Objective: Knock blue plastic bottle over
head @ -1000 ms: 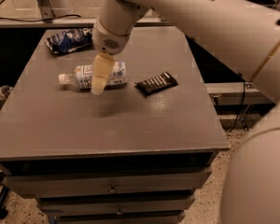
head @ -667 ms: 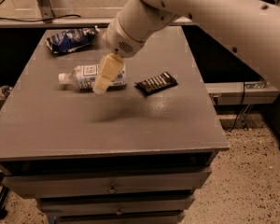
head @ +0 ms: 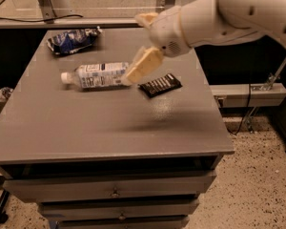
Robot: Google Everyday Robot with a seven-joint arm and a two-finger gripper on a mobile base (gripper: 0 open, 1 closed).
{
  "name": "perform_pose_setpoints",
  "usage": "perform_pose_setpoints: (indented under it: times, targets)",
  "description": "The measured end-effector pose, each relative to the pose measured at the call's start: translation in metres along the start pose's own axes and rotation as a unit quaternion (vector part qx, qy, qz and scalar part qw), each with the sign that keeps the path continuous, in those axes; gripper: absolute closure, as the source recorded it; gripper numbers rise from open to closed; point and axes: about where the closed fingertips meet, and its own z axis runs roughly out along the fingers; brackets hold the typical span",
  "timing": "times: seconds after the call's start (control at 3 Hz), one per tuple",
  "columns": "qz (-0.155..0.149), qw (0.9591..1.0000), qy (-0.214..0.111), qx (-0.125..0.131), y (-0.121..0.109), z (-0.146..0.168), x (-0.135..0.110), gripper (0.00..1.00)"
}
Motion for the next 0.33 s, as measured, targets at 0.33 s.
perform_pose_setpoints:
  times: [0.33]
  targets:
    - [0.018,0.9985,-0.029,0.043,-0.0098,-0.0549,0.0078,0.0]
